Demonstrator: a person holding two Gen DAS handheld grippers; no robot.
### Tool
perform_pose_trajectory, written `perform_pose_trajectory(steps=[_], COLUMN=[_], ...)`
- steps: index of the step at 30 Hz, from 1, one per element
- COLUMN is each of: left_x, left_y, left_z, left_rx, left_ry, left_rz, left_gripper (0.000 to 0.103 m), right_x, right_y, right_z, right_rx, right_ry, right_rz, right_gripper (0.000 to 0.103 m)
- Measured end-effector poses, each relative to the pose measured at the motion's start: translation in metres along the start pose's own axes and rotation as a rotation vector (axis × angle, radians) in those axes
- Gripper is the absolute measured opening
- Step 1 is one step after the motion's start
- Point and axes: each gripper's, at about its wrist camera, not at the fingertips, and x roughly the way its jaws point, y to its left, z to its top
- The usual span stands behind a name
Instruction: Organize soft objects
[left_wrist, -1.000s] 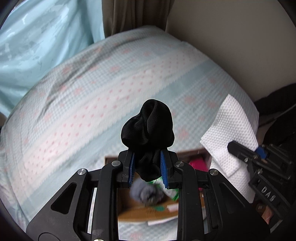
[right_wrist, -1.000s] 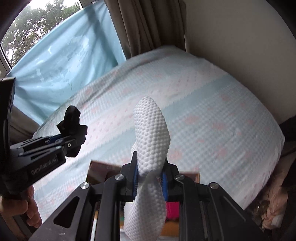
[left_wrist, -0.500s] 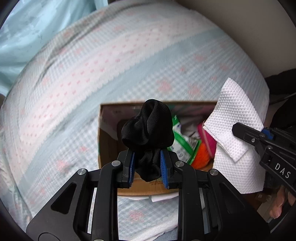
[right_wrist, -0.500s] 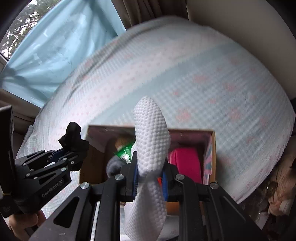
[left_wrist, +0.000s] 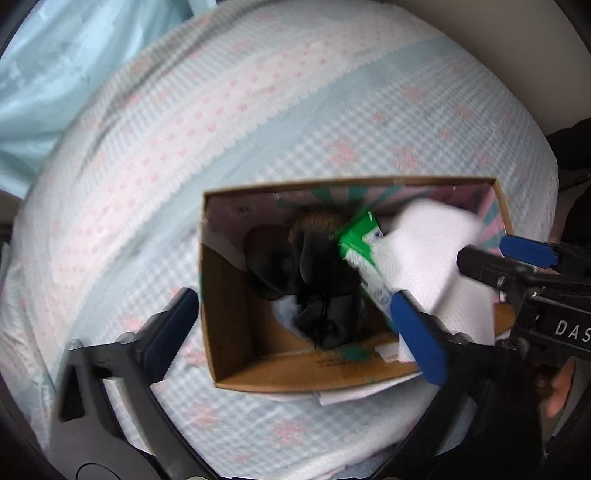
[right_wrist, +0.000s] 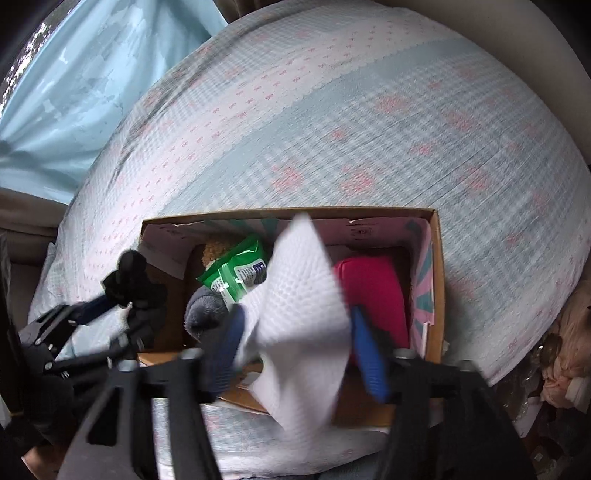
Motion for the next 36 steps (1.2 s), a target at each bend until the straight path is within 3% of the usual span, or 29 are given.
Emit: perform_pose_trajectory(steps=[2,3,15,21,26,36], left_x=[-0.001,-0.001,-0.009,-0.038,-0.093,-0.235], left_y=[-0.002,-0.003,-0.001,0.003,0.009,0.021], left_z=[0.002,0.003,-0.005,0.0,0.013,0.026], left_rx=[0.017,0.026,0.015,0.001,-0.011,-0.064], left_ry=[0.002,0.006,0.004,-0.041,-0.131,-0.413], left_rz=[0.003,0.01,-0.013,-0.024,-0.037,-0.033], left_gripper=[0.103,0.103,0.103,0.103,0.103,0.103], right_x=[0.001,0.0,-0.016,-0.047,-0.102,-0.24], right_y=[0.0,-0.001,-0.005,0.006,0.019,0.057], right_z=[0.002,0.002,-0.001,-0.001,-0.001,-0.012], right_rx=[-0.007,-0.009,0.012,-0.003,-0.003,-0.062], right_ry=[0.011,0.007,-0.028,-0.083,-0.172,-0.468], right_rz=[-0.03,-0.046,-0.068,-0.065,-0.087,-0.219], right_gripper=[0.094,0.098,0.098,0.098,0.098,0.098])
